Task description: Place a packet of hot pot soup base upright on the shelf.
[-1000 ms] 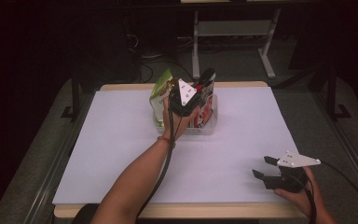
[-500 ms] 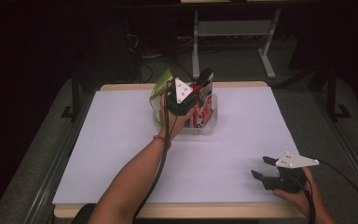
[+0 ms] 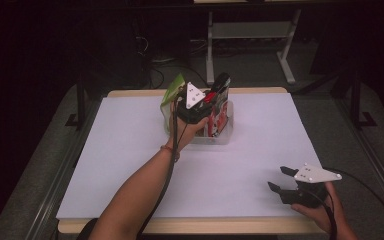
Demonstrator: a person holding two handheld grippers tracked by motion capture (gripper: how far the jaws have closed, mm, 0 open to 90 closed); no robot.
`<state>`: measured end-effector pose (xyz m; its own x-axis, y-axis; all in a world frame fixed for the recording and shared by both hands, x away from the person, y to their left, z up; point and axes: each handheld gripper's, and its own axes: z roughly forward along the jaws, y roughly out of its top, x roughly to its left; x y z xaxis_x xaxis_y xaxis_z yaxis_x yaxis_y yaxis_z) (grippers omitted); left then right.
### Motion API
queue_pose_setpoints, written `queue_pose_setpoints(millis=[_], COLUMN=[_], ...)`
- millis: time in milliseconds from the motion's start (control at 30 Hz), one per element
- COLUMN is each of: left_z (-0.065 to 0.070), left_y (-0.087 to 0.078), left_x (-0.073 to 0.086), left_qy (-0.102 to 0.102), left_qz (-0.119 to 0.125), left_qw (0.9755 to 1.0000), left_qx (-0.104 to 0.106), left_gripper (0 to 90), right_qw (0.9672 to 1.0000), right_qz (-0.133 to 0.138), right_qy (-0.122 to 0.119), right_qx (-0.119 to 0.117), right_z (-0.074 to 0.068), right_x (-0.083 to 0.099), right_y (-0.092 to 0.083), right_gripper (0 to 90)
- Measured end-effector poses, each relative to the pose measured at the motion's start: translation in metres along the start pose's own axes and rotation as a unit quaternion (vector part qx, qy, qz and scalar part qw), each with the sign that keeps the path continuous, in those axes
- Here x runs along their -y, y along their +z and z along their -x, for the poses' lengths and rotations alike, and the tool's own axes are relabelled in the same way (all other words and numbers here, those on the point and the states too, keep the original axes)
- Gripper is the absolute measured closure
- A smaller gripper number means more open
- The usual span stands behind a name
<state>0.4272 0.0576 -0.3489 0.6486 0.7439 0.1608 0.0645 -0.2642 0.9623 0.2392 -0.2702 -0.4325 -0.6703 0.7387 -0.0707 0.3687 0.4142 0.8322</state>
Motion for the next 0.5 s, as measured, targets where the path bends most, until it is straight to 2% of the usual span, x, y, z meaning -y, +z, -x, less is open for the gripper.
queue_pose_setpoints(millis=[500], left_z=[-0.002], left_y=[-0.013], left_x=[-0.002], left_qy=[0.022], left_qz=[-0.004], left_qw=[0.9995], left_qx=[0.022], left_gripper=[60.4], right_qw=[0.9999], right_qz=[0.01], right_qy=[-0.002], right_qx=[0.006], right_z=[-0.001], right_x=[-0.002], right_y=[0.0], right_gripper=[31.8])
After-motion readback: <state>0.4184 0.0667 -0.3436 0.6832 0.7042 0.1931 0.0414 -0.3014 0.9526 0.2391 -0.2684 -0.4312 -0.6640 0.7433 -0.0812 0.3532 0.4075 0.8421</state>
